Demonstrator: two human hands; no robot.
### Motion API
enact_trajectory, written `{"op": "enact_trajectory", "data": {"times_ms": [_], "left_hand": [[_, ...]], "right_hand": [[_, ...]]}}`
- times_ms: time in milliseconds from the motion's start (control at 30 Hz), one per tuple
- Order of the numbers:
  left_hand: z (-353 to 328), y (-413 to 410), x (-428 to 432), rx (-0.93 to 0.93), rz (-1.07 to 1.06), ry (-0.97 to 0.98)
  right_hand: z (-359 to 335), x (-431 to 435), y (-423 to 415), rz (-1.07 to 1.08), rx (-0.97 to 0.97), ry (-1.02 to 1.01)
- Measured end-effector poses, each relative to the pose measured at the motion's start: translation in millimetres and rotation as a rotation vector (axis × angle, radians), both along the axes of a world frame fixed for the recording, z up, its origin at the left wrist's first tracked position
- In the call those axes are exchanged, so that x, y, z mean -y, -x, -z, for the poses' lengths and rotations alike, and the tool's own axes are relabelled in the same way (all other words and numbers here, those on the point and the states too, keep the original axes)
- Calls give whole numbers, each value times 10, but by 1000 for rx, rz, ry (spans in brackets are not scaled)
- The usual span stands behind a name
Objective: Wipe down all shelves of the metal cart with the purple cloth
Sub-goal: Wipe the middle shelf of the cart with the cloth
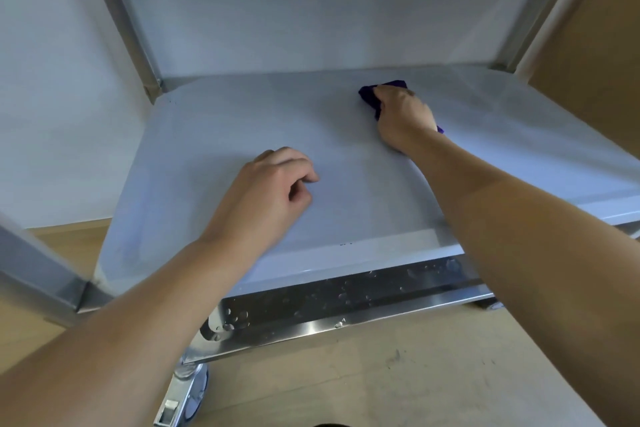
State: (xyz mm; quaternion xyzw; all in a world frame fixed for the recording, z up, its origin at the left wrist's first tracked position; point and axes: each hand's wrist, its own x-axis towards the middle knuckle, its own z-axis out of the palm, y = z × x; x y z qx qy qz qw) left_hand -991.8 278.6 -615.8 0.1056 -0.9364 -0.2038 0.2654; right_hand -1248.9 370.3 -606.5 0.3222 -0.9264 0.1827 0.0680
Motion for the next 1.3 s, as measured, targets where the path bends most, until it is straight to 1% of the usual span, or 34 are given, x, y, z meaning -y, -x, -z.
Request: {"op": "enact_trajectory", "data": {"times_ms": [167, 333, 600, 867, 1000, 1300], "left_hand": [[-16, 19, -20, 10, 17, 14], [-28, 11, -5, 4, 27, -3], [-39, 14, -14, 19, 40, -6], [-23, 11, -15, 16, 24, -6], [-34, 4, -19, 12, 31, -24], [-55, -19, -40, 17, 12, 0]], "right_hand": [[3, 380, -26, -53, -7, -6], [-20, 729, -185, -210, 1, -7], [-65, 531, -446, -386, 14, -9], [23, 261, -720, -424, 26, 15], [17, 232, -819, -392, 24, 27], [37, 111, -1093, -389, 22, 12]]}}
